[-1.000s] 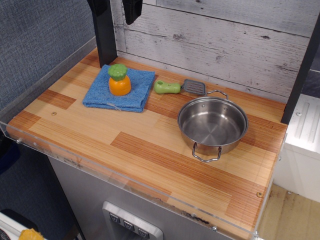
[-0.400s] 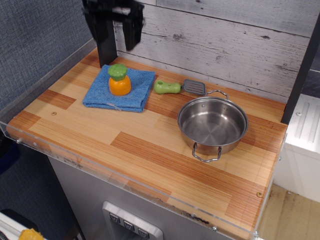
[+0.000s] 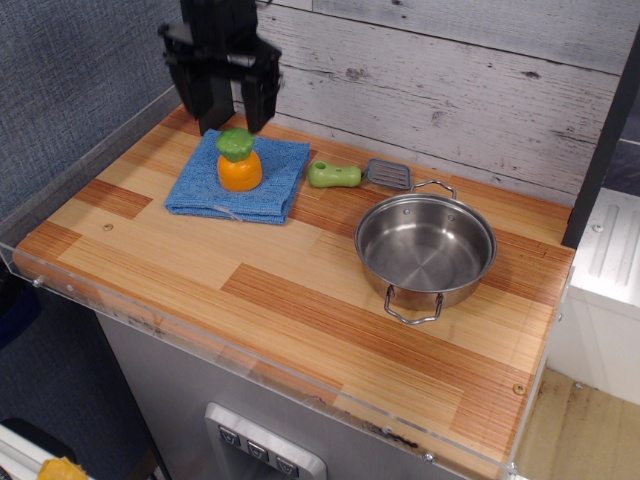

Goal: Pick up the salt cellar from above the blue cloth placed it on table surface

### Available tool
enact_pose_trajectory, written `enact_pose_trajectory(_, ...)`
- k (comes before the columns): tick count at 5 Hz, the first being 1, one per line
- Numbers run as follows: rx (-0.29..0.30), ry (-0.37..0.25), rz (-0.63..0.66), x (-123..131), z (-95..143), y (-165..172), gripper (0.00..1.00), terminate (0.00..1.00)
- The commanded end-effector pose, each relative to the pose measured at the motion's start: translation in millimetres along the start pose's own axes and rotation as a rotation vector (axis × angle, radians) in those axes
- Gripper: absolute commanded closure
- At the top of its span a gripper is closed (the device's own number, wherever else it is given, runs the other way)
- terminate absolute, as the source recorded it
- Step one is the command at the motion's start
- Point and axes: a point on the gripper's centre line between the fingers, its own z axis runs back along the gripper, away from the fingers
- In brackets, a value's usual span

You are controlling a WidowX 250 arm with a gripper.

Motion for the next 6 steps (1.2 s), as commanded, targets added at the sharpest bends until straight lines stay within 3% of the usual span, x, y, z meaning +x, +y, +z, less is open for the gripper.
enact_pose_trajectory(1, 0.007, 0.015, 0.008, 6.4, -17.1, 5.4, 0.0, 0.0)
enact_pose_trajectory(2, 0.002, 0.023, 0.004, 12.3, -28.4, -4.4, 0.0, 0.0)
enact_pose_trajectory(3, 0.012, 0.017, -0.004, 13.7, -28.8, -7.6, 1.0, 0.0)
enact_pose_trajectory(6, -0.021, -0.003, -0.022, 18.8, -14.9, -11.9, 1.0, 0.0)
